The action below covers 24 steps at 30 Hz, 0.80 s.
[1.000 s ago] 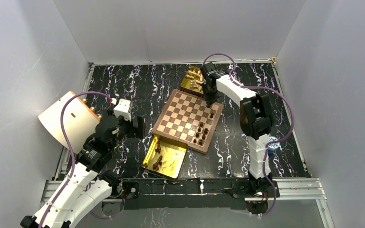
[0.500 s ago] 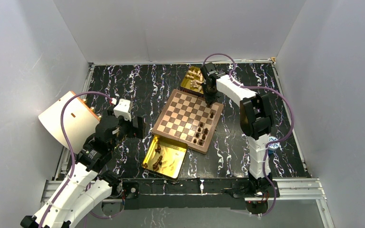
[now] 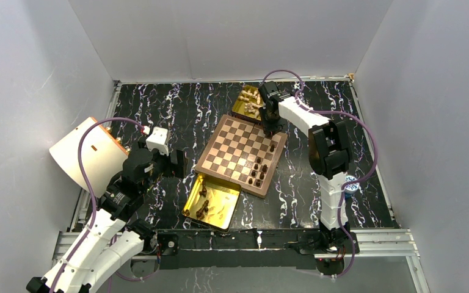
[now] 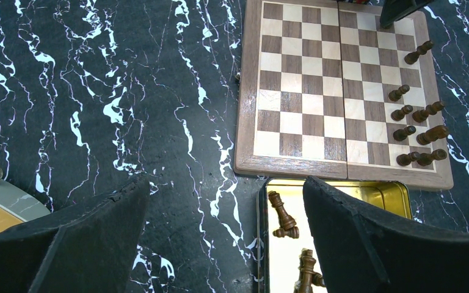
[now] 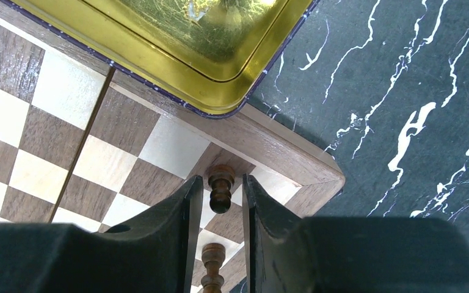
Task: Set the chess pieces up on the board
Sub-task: Place the chess piece on the chessboard.
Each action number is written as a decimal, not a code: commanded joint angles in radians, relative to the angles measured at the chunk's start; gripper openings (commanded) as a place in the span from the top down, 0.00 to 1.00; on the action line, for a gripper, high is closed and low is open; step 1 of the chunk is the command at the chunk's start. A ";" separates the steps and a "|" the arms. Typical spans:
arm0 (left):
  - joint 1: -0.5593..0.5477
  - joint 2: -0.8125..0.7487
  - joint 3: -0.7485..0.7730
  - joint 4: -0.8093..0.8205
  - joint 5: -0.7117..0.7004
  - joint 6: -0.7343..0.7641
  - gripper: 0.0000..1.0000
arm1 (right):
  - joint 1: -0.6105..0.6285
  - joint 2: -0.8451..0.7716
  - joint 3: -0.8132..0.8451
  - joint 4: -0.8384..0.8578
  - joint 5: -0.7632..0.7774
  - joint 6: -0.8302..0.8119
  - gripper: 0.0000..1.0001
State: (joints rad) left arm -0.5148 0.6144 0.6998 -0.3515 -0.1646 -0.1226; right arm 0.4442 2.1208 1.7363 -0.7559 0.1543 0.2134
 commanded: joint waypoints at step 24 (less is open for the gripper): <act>0.001 0.030 -0.004 0.003 -0.118 -0.073 0.05 | 0.029 -0.329 -0.064 0.014 -0.148 0.086 0.56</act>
State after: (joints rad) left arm -0.5148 0.6235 0.6937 -0.3515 -0.2047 -0.1493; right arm 0.4480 1.9133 1.7294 -0.7807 0.0643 0.2512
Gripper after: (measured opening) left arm 0.939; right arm 0.456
